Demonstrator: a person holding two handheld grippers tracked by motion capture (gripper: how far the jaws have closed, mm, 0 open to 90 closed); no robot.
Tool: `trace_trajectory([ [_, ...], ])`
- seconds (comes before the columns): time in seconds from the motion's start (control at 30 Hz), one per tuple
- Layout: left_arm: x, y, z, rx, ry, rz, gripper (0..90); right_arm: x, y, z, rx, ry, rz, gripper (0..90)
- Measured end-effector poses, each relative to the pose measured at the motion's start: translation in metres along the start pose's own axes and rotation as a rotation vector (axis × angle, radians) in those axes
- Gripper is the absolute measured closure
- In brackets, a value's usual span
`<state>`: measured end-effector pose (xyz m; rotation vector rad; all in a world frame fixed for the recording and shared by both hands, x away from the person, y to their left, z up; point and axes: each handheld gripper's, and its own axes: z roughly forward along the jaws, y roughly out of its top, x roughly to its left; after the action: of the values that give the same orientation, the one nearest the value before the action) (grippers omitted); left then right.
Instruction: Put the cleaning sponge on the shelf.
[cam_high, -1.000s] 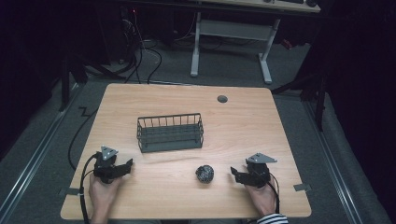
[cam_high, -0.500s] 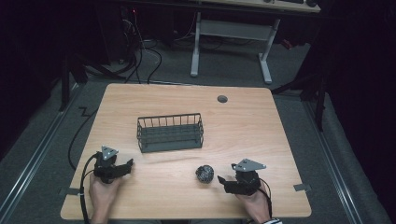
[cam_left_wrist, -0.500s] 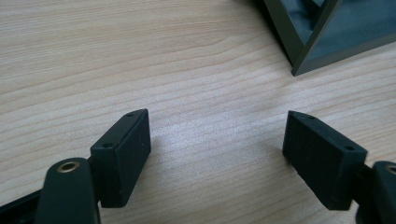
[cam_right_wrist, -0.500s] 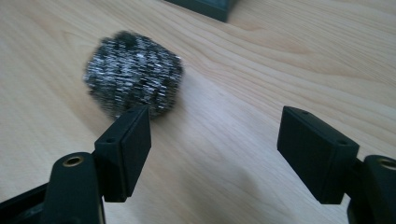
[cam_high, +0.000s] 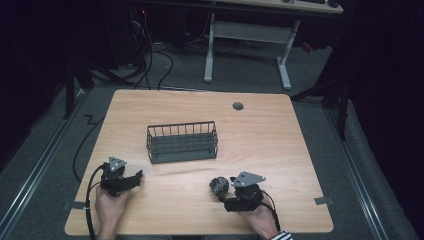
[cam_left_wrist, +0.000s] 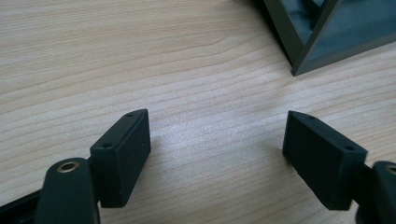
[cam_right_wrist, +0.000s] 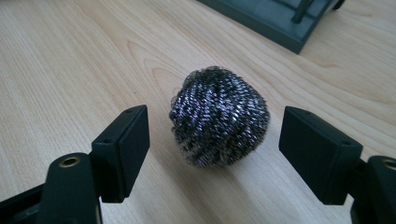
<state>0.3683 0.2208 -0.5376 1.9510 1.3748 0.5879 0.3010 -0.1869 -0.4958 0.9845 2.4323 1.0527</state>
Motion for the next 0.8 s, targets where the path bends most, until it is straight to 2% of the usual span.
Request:
trace_trajectory([
  [0.2,0.000,0.000,0.000,0.000,0.000,0.000,24.0,-0.001,0.003,0.015,0.023,0.000,-0.005,25.9],
  [0.33,0.000,0.000,0.000,-0.001,0.001,-0.001,24.1,-0.001,0.003,0.021,0.017,-0.021,-0.010,31.6],
  [0.43,0.000,0.000,0.000,-0.001,0.001,-0.001,24.2,-0.001,0.002,0.023,0.020,-0.032,-0.012,35.6],
  [0.8,0.000,0.000,0.000,-0.001,0.001,-0.001,24.2,-0.001,0.002,0.023,0.013,-0.009,-0.011,44.3],
])
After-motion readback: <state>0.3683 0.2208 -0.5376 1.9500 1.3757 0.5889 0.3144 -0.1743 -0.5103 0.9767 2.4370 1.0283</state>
